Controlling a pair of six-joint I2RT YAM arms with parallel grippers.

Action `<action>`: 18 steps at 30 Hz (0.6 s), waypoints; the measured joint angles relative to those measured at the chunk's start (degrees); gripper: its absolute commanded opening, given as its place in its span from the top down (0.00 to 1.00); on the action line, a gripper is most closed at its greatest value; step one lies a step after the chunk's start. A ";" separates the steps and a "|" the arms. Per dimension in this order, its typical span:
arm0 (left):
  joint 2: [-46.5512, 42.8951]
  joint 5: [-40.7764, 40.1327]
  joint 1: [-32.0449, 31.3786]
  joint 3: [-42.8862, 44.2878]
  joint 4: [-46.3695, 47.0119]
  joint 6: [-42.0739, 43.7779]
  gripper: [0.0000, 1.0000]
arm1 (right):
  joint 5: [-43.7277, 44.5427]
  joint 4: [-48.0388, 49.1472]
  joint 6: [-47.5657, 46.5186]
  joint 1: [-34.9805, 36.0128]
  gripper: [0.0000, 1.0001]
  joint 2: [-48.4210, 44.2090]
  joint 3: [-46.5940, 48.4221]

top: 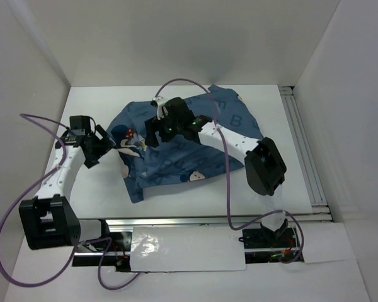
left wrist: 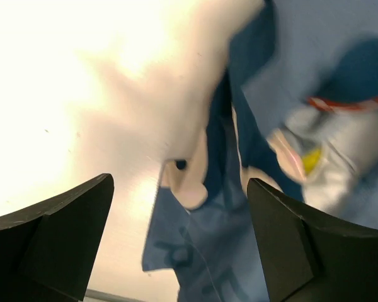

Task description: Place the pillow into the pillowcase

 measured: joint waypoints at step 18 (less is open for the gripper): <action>-3.72 8.63 0.81 -6.71 6.05 -1.31 0.00 | 9.81 1.95 1.97 -20.44 0.05 -15.30 -18.21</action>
